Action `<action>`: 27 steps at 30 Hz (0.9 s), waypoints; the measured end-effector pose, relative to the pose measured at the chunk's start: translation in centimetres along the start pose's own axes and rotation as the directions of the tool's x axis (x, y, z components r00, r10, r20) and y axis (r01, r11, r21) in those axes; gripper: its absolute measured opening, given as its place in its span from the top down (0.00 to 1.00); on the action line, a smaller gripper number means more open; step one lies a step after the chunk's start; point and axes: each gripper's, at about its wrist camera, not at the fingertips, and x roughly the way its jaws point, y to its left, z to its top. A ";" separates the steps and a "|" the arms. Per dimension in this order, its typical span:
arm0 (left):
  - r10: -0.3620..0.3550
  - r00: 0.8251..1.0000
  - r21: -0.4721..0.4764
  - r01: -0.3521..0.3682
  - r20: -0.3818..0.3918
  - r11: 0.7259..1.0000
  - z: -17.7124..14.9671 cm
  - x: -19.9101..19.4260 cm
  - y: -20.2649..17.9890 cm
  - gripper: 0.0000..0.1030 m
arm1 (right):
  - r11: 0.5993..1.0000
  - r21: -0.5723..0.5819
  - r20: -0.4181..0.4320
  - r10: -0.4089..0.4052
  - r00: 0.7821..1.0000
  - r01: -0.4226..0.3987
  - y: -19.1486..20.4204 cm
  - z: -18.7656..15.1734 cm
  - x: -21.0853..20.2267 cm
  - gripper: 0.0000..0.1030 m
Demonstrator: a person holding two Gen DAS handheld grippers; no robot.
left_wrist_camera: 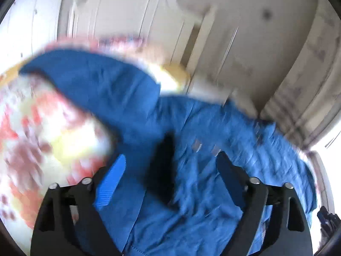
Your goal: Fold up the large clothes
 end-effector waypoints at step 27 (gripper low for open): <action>-0.010 0.978 0.248 0.063 -0.210 0.967 -3.0 7.2 -6.5 0.11 | 0.899 -0.394 -0.022 -0.217 0.976 0.191 6.3 9.0 12.0 0.69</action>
